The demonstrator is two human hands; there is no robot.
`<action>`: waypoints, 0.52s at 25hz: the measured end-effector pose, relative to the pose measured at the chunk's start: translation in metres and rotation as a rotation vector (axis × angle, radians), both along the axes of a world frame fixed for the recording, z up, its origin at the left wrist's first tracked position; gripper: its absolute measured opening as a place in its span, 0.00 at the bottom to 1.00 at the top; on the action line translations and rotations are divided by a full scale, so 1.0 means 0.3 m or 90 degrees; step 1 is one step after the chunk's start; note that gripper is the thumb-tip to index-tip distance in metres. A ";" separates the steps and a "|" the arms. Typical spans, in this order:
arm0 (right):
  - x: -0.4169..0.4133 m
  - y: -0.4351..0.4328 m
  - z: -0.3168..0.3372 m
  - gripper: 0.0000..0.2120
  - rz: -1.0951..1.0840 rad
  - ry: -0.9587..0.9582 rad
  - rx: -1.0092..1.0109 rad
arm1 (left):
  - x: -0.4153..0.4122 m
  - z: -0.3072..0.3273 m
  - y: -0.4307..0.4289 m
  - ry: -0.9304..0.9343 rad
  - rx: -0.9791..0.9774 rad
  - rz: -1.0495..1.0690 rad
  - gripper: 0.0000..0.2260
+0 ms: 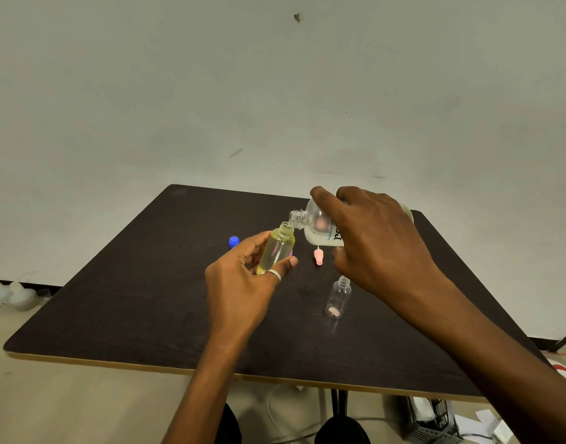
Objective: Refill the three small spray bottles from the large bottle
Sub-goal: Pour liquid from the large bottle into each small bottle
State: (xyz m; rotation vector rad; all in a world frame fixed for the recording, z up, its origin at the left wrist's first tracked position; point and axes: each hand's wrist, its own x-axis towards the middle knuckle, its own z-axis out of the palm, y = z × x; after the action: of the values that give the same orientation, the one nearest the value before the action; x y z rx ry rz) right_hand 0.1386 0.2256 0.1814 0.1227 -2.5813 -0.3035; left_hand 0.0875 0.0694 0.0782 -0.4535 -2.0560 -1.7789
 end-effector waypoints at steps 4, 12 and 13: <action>0.002 -0.003 0.002 0.35 -0.001 -0.002 -0.001 | -0.001 -0.002 0.000 -0.007 -0.003 0.001 0.22; -0.002 0.010 -0.024 0.33 -0.006 -0.008 -0.047 | 0.000 -0.003 0.005 -0.011 0.003 0.006 0.23; -0.003 0.012 -0.028 0.33 -0.006 -0.008 -0.058 | 0.000 -0.004 0.006 -0.013 0.004 0.006 0.23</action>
State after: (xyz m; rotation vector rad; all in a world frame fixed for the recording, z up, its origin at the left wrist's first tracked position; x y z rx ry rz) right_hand 0.1378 0.2290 0.1731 0.0796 -2.6039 -0.1897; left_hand 0.0876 0.0711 0.0770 -0.4235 -2.0620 -1.7918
